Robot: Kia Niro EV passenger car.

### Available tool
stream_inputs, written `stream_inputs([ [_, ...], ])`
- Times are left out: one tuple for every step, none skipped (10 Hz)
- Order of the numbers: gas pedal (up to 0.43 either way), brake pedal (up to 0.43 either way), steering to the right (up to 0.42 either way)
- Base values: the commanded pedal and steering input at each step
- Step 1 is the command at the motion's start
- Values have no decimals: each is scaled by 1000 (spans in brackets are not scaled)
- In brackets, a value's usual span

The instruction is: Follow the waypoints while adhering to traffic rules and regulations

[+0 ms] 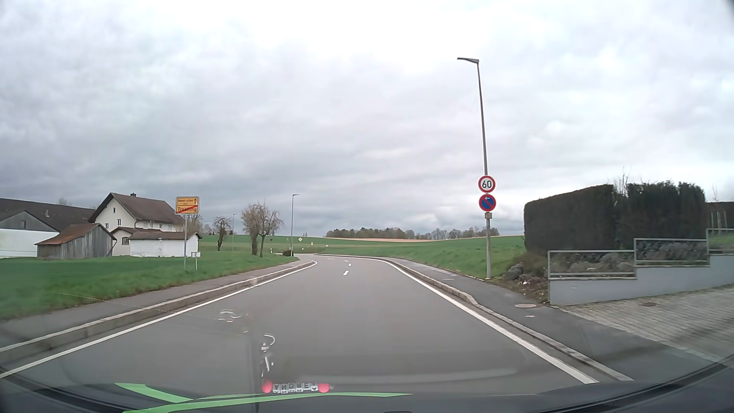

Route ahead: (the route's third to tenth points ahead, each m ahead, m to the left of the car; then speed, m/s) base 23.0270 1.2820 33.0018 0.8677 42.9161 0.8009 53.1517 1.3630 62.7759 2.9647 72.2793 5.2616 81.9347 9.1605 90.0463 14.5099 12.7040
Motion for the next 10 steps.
stream_inputs([
  [177, 0, 1],
  [177, 0, 1],
  [177, 0, 1],
  [177, 0, 1],
  [177, 0, 1],
  [177, 0, 1],
  [177, 0, 1],
  [177, 0, 1],
  [177, 0, 1],
  [177, 0, 1],
])
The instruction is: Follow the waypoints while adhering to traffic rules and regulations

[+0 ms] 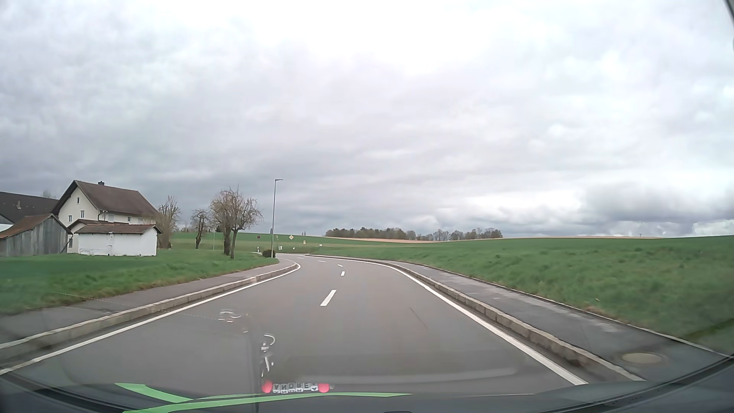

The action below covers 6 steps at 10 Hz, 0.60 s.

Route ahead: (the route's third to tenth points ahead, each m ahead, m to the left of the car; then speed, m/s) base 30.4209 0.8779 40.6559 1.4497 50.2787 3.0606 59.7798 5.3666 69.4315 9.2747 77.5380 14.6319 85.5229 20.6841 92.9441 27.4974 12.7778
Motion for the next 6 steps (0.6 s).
stream_inputs([
  [177, 0, 1],
  [177, 0, 1],
  [177, 0, 2],
  [177, 0, 4],
  [177, 0, 4],
  [177, 0, 4],
])
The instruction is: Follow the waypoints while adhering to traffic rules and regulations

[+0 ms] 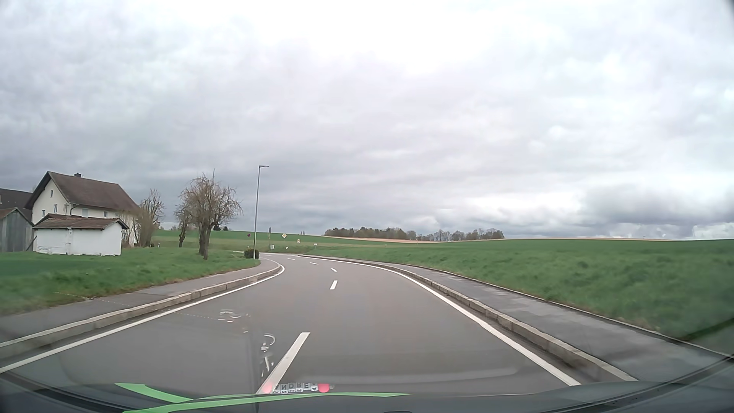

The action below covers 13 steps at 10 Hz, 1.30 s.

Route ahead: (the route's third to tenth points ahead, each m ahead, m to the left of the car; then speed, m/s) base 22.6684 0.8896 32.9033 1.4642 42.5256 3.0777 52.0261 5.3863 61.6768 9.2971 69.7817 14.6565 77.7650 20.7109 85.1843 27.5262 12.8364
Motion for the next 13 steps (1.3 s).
stream_inputs([
  [177, 0, 4],
  [177, 0, 4],
  [177, 0, 4],
  [177, 0, 4],
  [177, 0, 4],
  [177, 0, 3],
  [177, 0, 2],
  [177, 0, -2],
  [177, 0, -3],
  [177, 0, -6],
  [177, 0, -8],
  [177, 0, -15],
  [177, 0, -20],
])
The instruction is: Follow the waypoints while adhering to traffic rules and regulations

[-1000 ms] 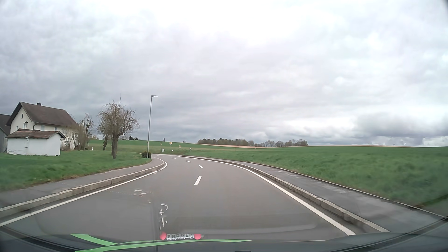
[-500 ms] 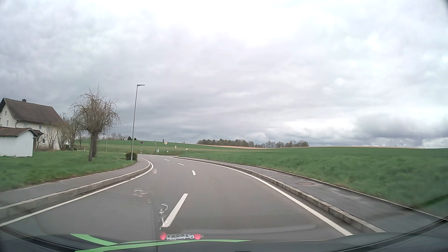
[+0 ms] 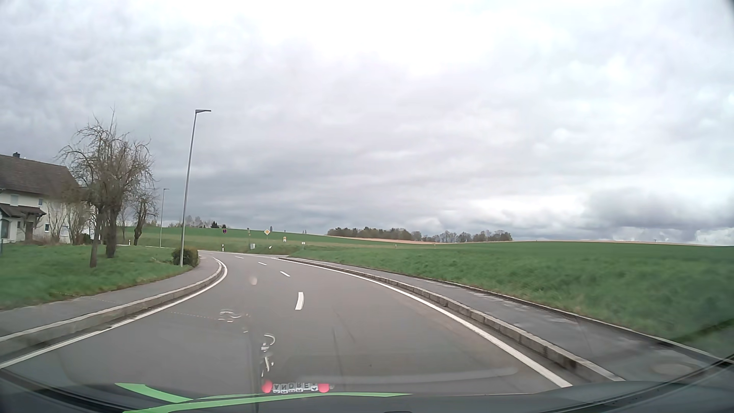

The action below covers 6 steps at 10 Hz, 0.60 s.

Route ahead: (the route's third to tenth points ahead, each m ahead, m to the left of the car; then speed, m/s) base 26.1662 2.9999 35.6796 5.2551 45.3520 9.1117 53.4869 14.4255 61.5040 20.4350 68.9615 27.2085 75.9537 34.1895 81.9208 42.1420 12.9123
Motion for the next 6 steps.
stream_inputs([
  [177, 0, -28],
  [177, 0, -35],
  [177, 0, -39],
  [177, 0, -41],
  [177, 0, -43],
  [177, 0, -45],
])
